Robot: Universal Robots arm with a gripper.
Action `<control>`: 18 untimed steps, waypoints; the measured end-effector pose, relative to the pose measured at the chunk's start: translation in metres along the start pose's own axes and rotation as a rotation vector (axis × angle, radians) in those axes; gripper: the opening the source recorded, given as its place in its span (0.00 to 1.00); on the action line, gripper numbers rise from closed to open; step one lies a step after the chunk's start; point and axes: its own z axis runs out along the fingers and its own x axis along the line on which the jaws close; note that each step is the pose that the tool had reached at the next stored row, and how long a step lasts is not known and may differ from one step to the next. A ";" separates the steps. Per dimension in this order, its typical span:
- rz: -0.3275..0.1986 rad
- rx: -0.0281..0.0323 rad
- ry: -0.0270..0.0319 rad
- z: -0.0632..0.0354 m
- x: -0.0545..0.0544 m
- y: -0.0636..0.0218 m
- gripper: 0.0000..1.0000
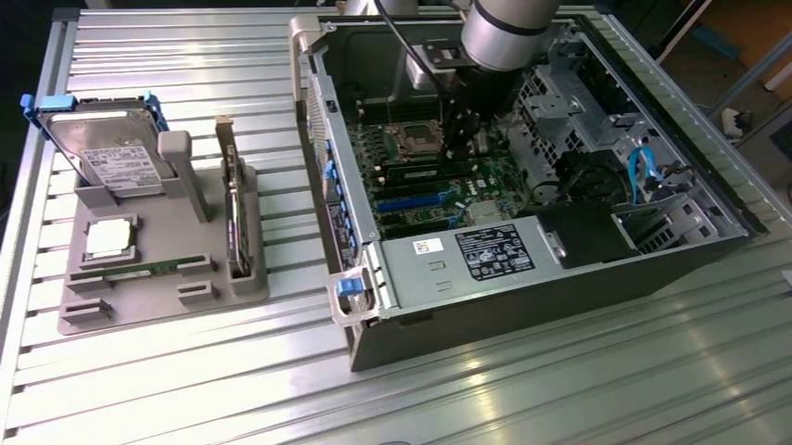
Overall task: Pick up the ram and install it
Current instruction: 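Press down the ram until it locks into place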
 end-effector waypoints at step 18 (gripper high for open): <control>0.000 0.0063 0.0000 0.0009 0.000 0.0219 0.11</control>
